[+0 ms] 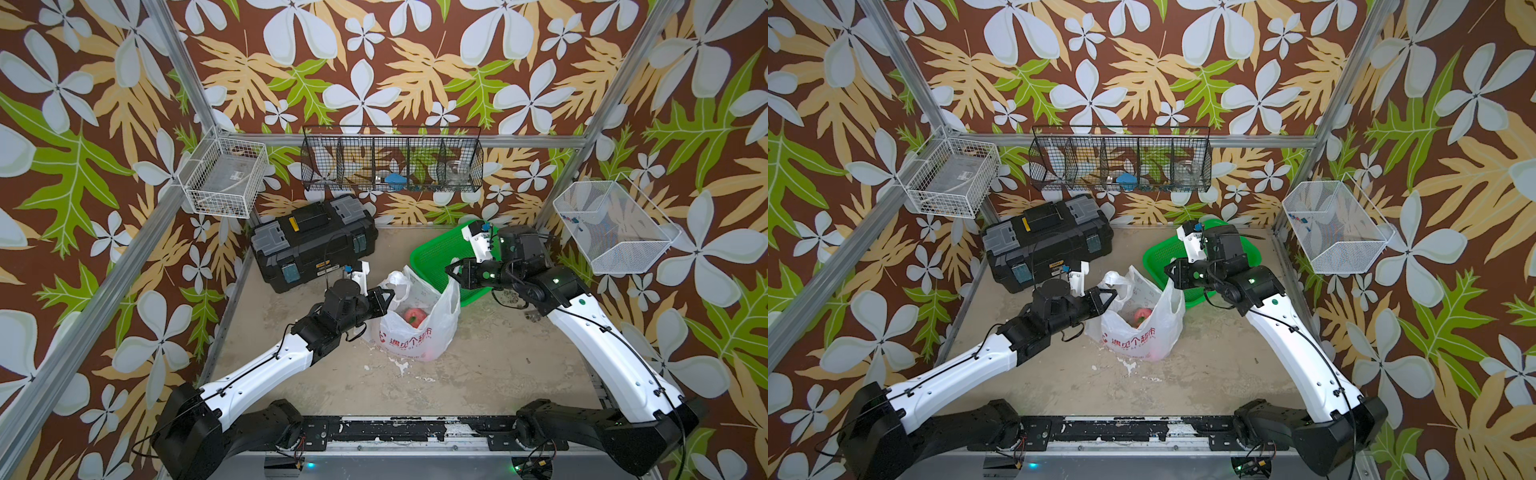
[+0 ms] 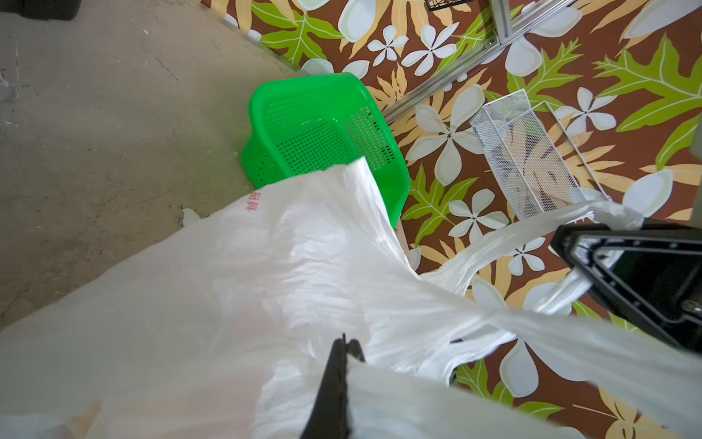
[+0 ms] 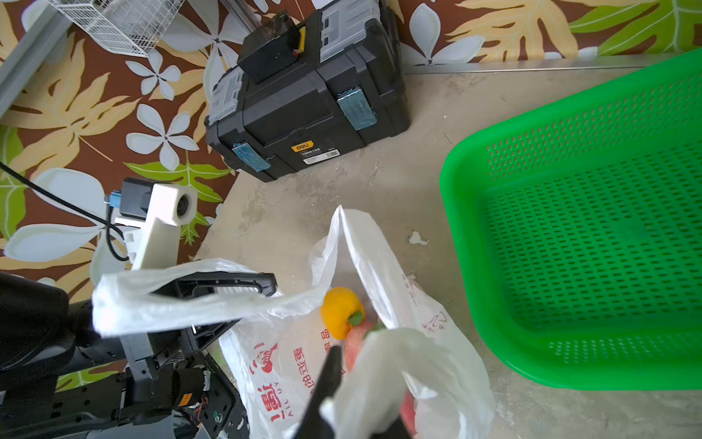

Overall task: Place the peach into a plastic bag & tie a knot
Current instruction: Adjust the plastic bag at the center of the board.

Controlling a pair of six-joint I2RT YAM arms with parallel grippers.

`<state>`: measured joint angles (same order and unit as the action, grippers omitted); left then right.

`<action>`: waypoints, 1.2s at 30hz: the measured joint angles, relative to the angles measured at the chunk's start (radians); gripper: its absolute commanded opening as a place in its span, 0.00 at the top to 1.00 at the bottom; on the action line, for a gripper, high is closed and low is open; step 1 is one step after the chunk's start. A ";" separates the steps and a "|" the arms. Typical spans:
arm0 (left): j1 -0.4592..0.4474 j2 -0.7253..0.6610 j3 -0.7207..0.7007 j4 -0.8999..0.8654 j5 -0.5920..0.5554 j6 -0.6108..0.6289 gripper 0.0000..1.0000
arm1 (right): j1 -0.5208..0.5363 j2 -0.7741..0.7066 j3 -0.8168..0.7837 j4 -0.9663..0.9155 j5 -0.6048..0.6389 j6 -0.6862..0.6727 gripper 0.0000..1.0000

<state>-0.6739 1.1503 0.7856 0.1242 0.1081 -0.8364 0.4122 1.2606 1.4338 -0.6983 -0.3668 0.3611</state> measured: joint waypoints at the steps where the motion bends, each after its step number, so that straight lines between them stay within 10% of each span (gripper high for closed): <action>1: 0.001 -0.001 0.013 0.003 -0.004 0.008 1.00 | -0.001 0.000 0.030 -0.016 0.024 -0.008 0.52; 10: 0.006 0.041 0.071 0.010 0.006 0.061 1.00 | 0.212 0.071 0.389 -0.179 0.431 -0.165 0.43; 23: 0.006 0.041 0.077 0.010 0.053 0.092 1.00 | 0.481 0.216 0.281 -0.092 0.560 -0.316 0.42; 36: 0.006 0.037 0.049 0.019 0.098 0.119 1.00 | 0.481 0.269 0.322 0.083 0.569 -0.365 0.79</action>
<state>-0.6682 1.1873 0.8345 0.1432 0.2066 -0.7177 0.8928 1.5299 1.7561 -0.6155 0.2024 -0.0036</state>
